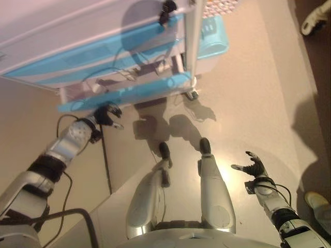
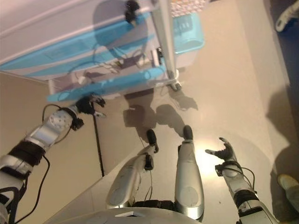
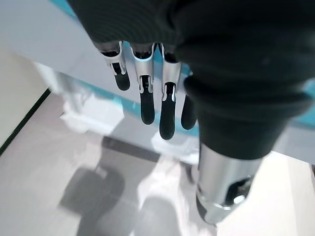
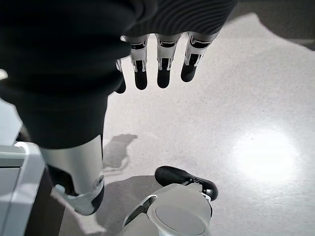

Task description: Open the drawer and pick up the medicine

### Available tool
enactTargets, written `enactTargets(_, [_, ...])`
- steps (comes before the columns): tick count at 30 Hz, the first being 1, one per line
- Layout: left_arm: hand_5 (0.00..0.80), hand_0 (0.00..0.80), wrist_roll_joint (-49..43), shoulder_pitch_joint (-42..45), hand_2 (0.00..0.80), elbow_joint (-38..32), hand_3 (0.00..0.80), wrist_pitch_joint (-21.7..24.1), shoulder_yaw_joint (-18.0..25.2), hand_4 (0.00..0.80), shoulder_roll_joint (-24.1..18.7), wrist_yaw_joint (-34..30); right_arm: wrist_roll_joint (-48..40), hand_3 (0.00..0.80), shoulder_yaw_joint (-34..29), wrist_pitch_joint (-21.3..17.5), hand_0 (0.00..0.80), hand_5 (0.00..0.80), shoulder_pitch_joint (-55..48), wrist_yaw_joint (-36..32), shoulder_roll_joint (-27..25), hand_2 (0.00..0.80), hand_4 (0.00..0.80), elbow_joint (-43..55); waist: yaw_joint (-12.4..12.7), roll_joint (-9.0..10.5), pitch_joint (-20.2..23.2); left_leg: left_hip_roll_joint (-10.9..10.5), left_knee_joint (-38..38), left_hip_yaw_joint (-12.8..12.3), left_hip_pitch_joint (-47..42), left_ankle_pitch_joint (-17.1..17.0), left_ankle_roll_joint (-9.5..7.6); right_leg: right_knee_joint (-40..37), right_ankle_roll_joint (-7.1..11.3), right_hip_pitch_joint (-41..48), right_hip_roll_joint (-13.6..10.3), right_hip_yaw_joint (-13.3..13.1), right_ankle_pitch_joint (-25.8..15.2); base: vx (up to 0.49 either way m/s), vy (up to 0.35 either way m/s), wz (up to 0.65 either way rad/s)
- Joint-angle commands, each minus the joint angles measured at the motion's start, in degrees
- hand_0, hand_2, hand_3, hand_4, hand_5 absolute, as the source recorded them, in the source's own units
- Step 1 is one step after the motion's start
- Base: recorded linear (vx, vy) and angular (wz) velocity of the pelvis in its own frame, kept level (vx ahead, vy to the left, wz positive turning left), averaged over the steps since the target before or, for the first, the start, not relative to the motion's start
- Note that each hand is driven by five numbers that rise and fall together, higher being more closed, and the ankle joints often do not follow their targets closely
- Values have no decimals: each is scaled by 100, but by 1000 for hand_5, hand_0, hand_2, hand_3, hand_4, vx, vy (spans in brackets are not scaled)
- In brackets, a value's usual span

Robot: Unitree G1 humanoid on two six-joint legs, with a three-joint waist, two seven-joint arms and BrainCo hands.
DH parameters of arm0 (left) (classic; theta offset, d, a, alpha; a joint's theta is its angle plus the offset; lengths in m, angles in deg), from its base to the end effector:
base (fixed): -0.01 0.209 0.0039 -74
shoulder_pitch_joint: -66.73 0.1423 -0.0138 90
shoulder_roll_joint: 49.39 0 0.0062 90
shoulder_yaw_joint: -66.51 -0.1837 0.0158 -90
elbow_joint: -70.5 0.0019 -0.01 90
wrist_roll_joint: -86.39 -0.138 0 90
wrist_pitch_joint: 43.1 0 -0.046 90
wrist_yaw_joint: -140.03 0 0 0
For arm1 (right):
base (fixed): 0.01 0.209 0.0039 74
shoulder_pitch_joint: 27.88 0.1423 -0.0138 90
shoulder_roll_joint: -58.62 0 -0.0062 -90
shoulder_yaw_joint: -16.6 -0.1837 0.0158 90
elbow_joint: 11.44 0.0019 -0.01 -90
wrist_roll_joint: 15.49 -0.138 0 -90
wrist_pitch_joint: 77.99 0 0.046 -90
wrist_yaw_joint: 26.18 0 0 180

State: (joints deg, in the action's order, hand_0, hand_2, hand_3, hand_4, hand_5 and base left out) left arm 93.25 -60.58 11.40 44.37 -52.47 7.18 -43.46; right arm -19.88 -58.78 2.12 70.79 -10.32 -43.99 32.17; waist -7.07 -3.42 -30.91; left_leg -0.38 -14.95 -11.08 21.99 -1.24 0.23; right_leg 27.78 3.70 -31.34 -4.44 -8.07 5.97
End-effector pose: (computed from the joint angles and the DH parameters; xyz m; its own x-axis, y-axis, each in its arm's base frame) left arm 0.2999 0.2706 0.1354 0.9864 -0.0455 -0.1577 0.1523 0.6121 0.7760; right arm 0.1889 -0.2625 -0.0336 0.8796 -0.3200 -0.3520 0.0716 0.8206 -0.5670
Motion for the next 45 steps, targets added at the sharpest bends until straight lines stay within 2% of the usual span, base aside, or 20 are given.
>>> enactTargets(1, [0,0,144,-815,0,656,0,-33,636,0,-300,820,34,0,252,20,0,0,-242,-30,-168,0,0,322,-305,211,125,-153,-1323,84,504,1015,-409,-498,-183,-13,246,411,-545,-17,-3,-41])
enactTargets(4, [0,0,85,-1665,0,1444,0,-134,575,0,-257,1439,91,0,432,48,0,0,-173,-32,-123,0,0,421,-432,313,111,-85,-1482,38,731,1044,-412,-395,-205,-230,347,333,-547,-26,-1,-29])
enactTargets(7, [0,0,136,-2175,0,1880,0,-126,527,0,-179,1969,73,0,584,74,0,0,-114,-18,-61,0,0,408,-496,390,111,-62,-1495,27,810,1047,-393,-403,-221,-318,421,263,-565,-22,-19,-20])
enactTargets(11, [0,0,342,-2105,0,1926,0,-26,571,0,24,2050,71,0,658,69,0,0,-97,-37,39,0,0,350,-494,437,111,-55,-1408,19,745,1036,-363,-472,-221,-275,464,228,-579,-6,-42,-11])
enactTargets(14, [0,0,555,-1690,0,1784,0,22,721,0,256,1812,133,0,659,81,0,0,-110,-38,134,0,0,314,-444,423,127,-75,-1272,28,624,1014,-348,-561,-213,-166,462,227,-570,0,-38,1])
enactTargets(18, [0,0,812,-726,0,1477,0,288,978,0,600,1515,194,0,569,97,0,0,-153,-28,237,0,0,234,-302,357,196,-130,-1042,127,382,968,-329,-681,-202,77,421,255,-530,21,-40,4])
enactTargets(23, [0,0,1083,857,0,1049,0,721,1201,0,1338,1034,294,0,361,84,0,0,-286,-82,386,0,0,-11,-13,260,392,-244,-547,377,-99,808,-276,-1008,-173,624,290,415,-493,32,-47,9])
enactTargets(26, [0,0,1572,1747,0,957,0,1086,1338,0,1940,514,402,0,232,19,0,0,-414,-162,498,0,0,-236,183,213,622,-296,-127,541,-470,667,-239,-1236,-155,1034,202,571,-456,40,-41,25])
enactTargets(29, [0,0,1652,2261,0,1209,0,1262,1486,0,2334,-26,418,0,151,-40,0,0,-517,-377,561,0,0,-386,298,208,867,-294,165,643,-748,585,-201,-1438,-170,1369,169,678,-434,66,-34,28])
enactTargets(32, [0,0,1613,2745,0,1652,0,1400,1613,0,2705,-453,332,0,65,-48,0,0,-638,-865,632,0,0,-583,411,225,1211,-243,569,764,-1160,489,-139,-1741,-194,1864,157,793,-415,116,-29,23])
enactTargets(35, [0,0,1819,3011,0,2006,0,1373,1701,0,2947,-443,-7,0,-32,-41,0,0,-764,-1465,723,0,0,-751,486,235,1480,-211,890,864,-1487,414,-88,-1969,-198,2227,163,888,-395,87,-19,29])
enactTargets(41, [0,0,1854,3433,0,2903,0,1590,1927,0,3381,-682,-849,0,-315,298,0,0,-917,-2690,1142,0,0,-1516,691,339,2067,-219,1136,1006,-1926,401,-41,-2312,-204,2777,140,1135,-407,65,-42,24])
enactTargets(45, [0,0,1063,3556,0,3446,0,1617,1803,0,3584,-778,-804,0,-365,281,0,0,-929,-2774,1380,0,0,-1975,830,410,2372,-252,1215,1088,-2175,436,-52,-2501,-180,3092,134,1265,-435,57,-43,17])
